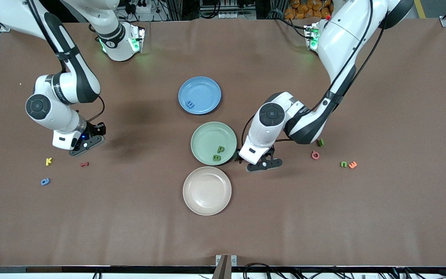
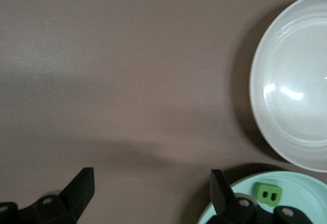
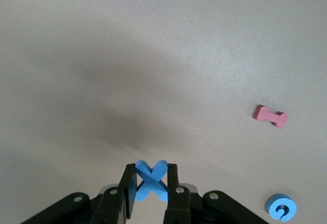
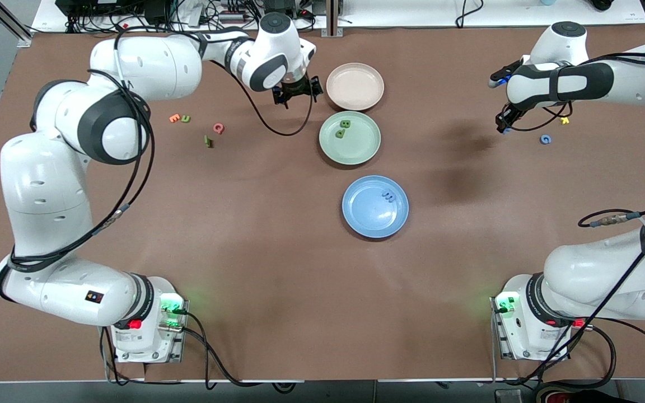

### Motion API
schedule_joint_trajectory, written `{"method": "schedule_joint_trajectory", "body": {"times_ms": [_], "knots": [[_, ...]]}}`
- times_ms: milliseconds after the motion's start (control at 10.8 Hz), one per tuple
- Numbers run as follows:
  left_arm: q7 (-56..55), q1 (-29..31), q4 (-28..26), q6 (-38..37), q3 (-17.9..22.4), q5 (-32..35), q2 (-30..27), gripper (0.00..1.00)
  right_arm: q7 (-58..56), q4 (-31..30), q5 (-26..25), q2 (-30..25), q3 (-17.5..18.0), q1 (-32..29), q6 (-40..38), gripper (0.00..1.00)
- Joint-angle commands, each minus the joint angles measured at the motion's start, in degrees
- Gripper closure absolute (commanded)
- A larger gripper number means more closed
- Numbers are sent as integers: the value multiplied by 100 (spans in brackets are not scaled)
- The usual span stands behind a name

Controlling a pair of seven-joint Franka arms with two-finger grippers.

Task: Sort letters by color into matching plates
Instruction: 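Place the blue x on the blue plate while the left gripper grasps a green letter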

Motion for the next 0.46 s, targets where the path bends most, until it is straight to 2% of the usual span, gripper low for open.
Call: {"method": "schedule_joint_trajectory", "body": {"times_ms": [0,185,370], "knots": [[85,287,-977,-236,-111,167,-770,0,611,-85,56,-194,176,118,-142,100],[331,945,-1803,-148,-584,167,-1333,0,1392,-76,56,-204,526,259,-212,100],[367,1666,-2559,245,-1129,167,-1729,0,2166,-59,56,-221,852,381,-212,100]]}}
